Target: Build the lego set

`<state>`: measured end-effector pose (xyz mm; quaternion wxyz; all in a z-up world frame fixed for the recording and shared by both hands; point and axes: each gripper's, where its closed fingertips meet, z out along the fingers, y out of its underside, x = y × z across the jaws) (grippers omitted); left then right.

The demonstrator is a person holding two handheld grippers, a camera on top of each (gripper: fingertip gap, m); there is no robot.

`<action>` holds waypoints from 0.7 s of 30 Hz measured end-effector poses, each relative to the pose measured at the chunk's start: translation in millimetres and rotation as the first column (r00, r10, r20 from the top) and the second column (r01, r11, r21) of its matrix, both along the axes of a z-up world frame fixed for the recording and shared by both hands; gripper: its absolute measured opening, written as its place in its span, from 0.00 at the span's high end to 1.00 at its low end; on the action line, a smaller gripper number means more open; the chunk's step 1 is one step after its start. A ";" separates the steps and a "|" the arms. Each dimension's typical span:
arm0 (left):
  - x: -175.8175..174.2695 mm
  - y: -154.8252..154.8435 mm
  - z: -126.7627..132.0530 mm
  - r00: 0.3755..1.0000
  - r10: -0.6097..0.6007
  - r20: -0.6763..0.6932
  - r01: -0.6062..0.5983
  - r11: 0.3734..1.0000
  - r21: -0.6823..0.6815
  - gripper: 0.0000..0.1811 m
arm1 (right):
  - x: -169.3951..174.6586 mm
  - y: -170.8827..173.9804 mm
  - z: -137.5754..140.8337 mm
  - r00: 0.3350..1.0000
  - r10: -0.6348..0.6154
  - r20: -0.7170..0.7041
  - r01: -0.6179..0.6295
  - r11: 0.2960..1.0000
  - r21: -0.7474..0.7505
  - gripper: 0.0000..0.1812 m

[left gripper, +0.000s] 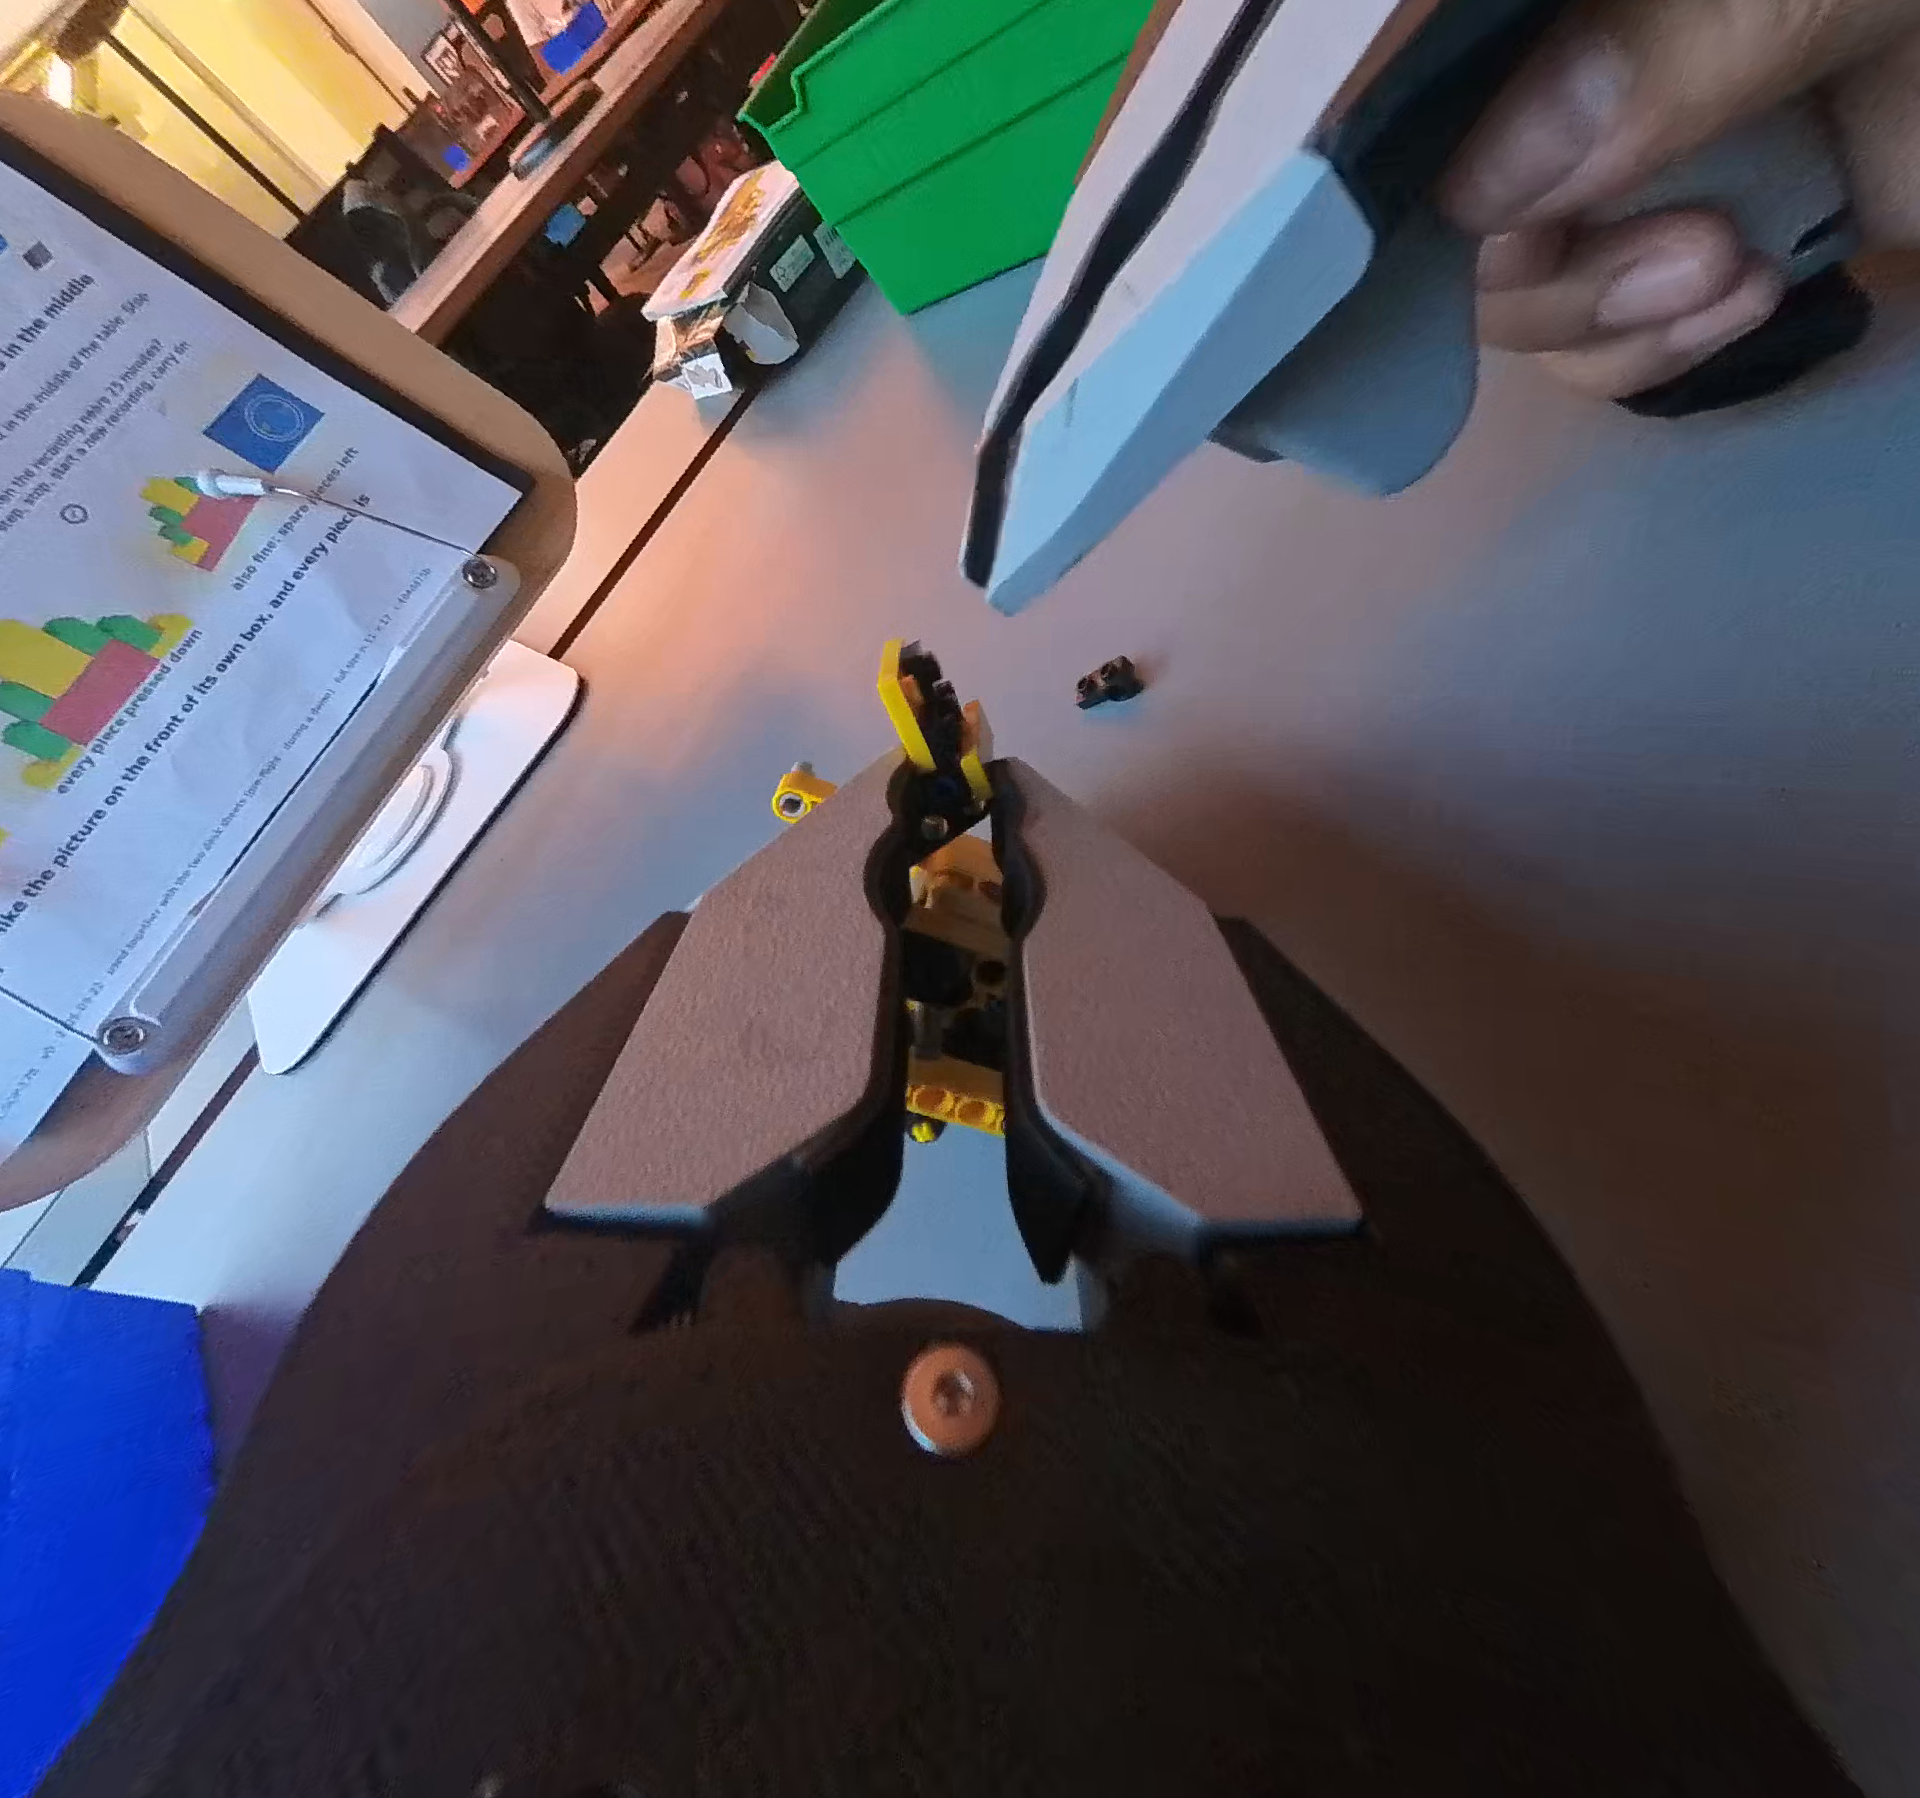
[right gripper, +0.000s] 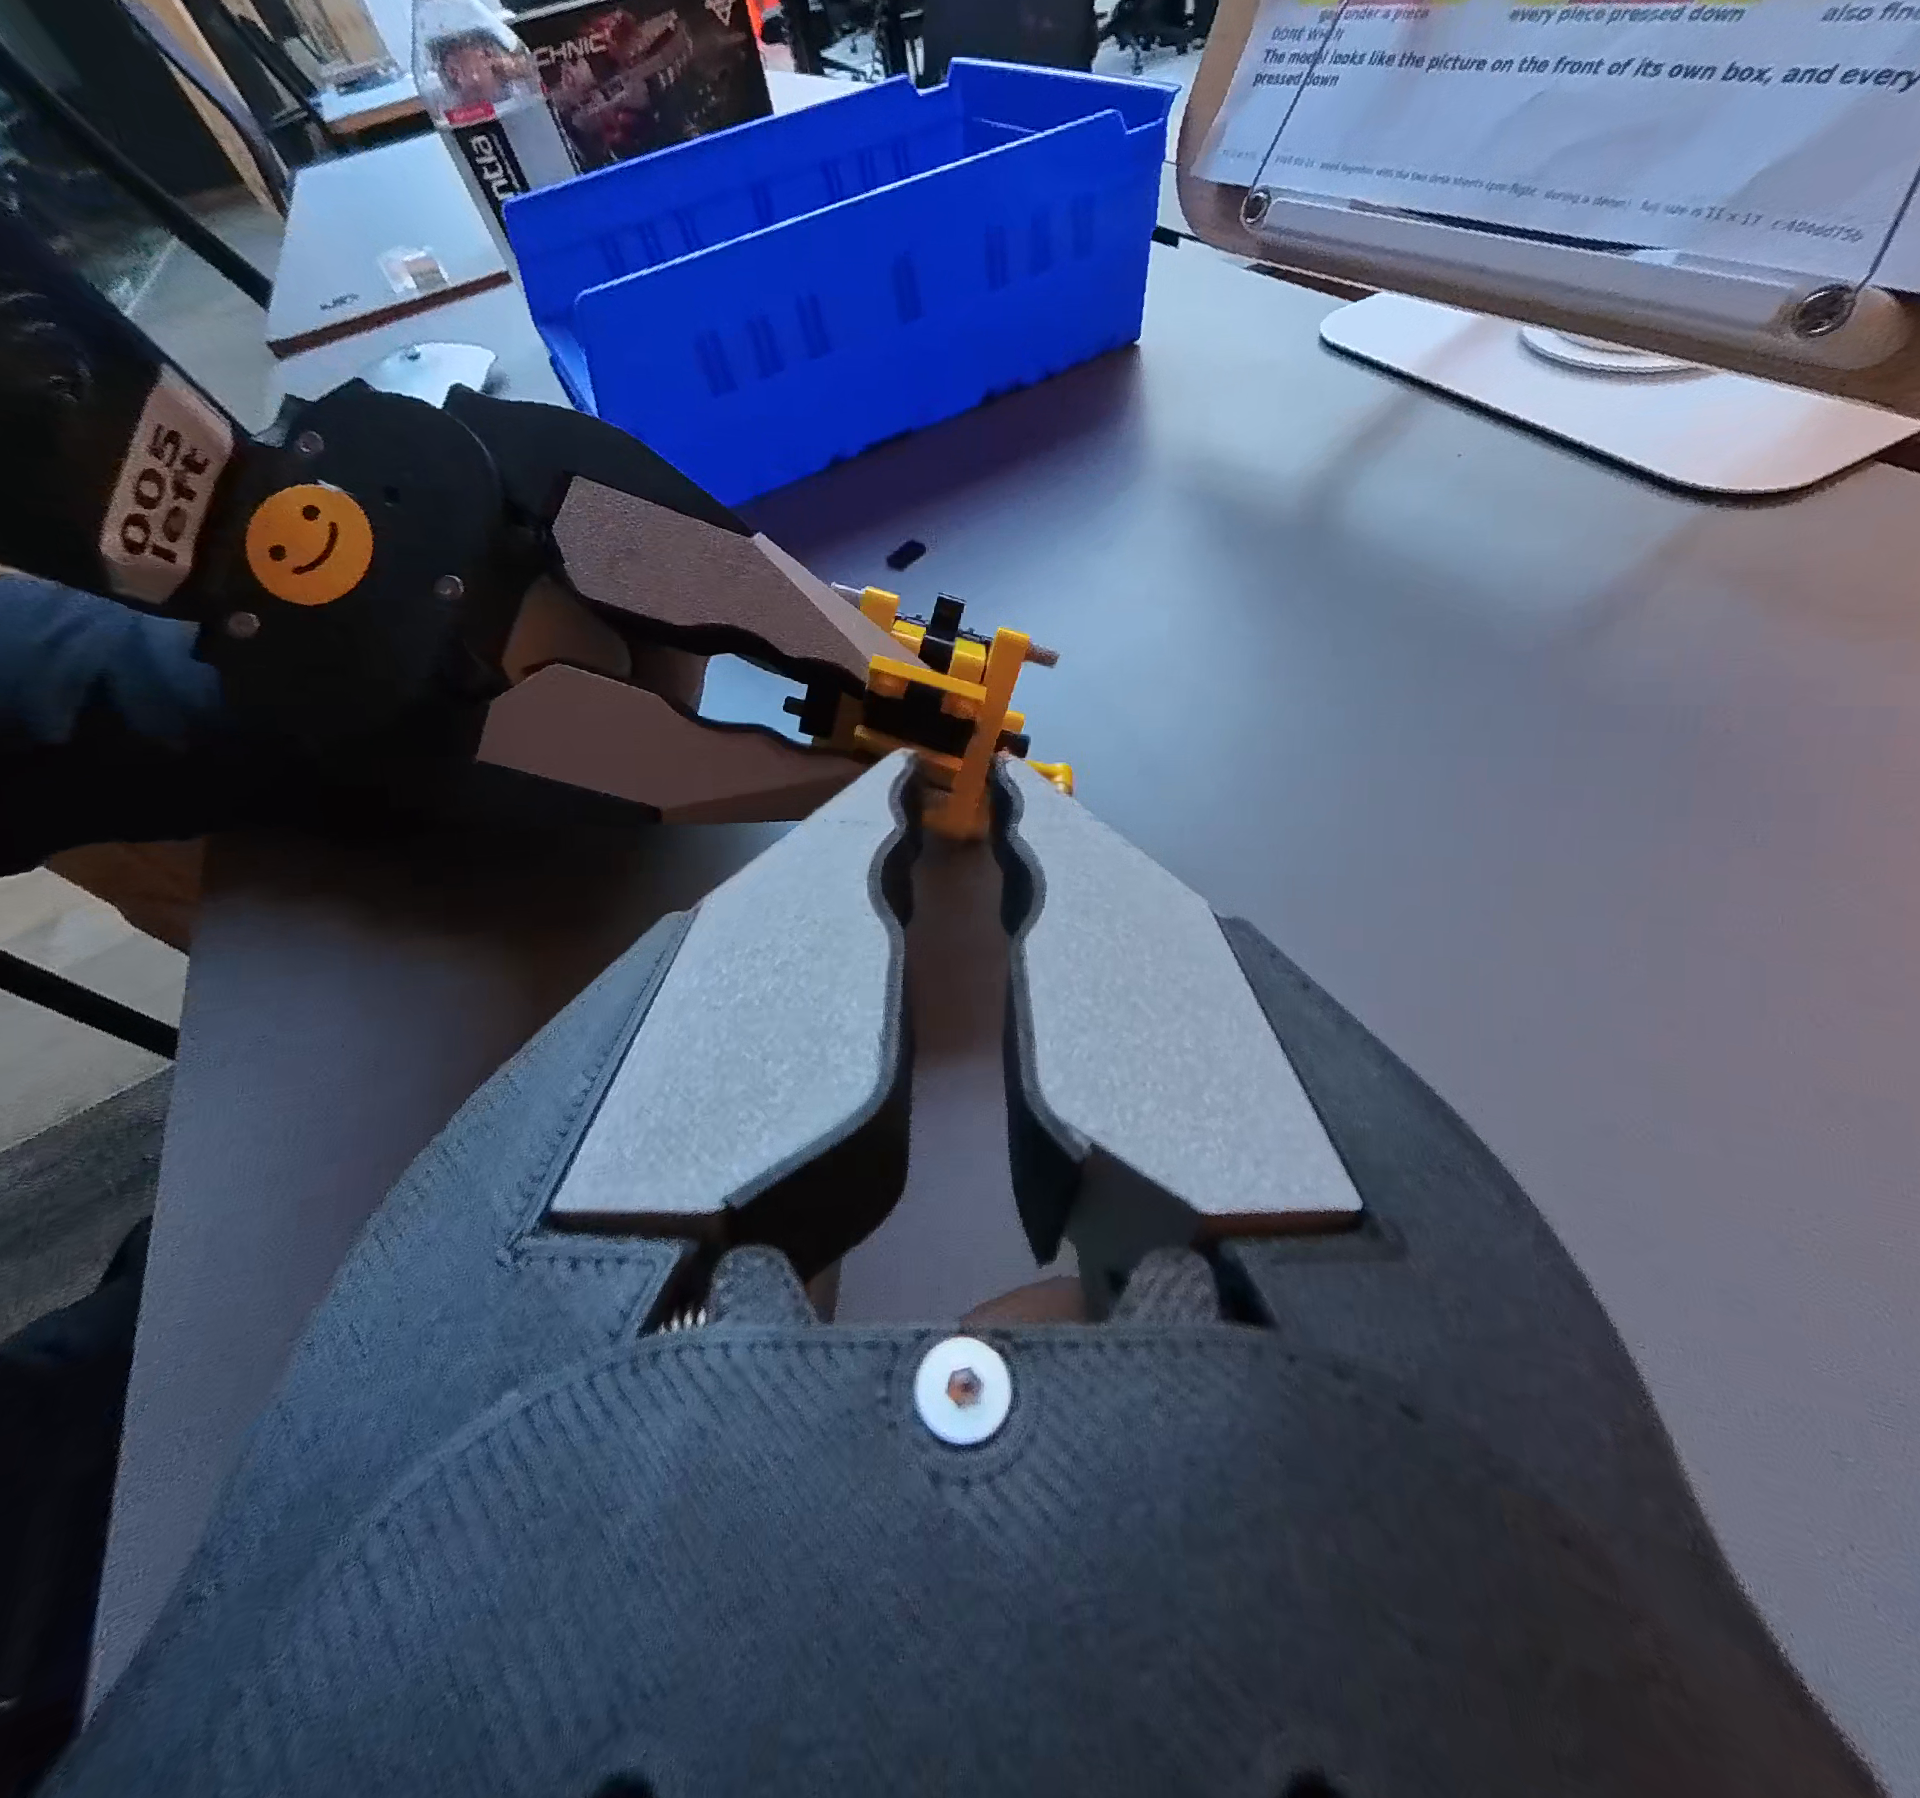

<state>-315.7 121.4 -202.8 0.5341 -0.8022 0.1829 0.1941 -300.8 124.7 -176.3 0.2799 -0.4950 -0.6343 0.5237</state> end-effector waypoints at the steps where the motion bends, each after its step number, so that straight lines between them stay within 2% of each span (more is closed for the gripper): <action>1: -0.4 0.0 0.0 1.000 -0.001 0.002 0.001 1.000 0.002 0.95 | 0.4 -1.4 0.2 1.000 0.008 0.000 -0.008 1.000 -0.007 0.95; 15: 7.9 1.1 -1.9 0.992 -0.022 -0.127 0.022 1.000 -0.007 0.95 | -2.0 -8.4 -1.9 1.000 0.019 0.004 -0.019 0.999 -0.036 0.96; 19: 10.8 -1.3 -2.6 0.982 -0.074 -0.173 0.071 0.997 -0.022 0.95 | 1.3 -3.6 9.7 0.996 0.054 -0.067 -0.049 0.996 0.073 0.93; 21: 13.3 -3.2 -2.5 0.977 -0.110 -0.184 0.106 0.994 -0.034 0.95 | 9.0 -13.7 11.0 0.981 0.179 -0.078 -0.164 0.972 0.170 0.92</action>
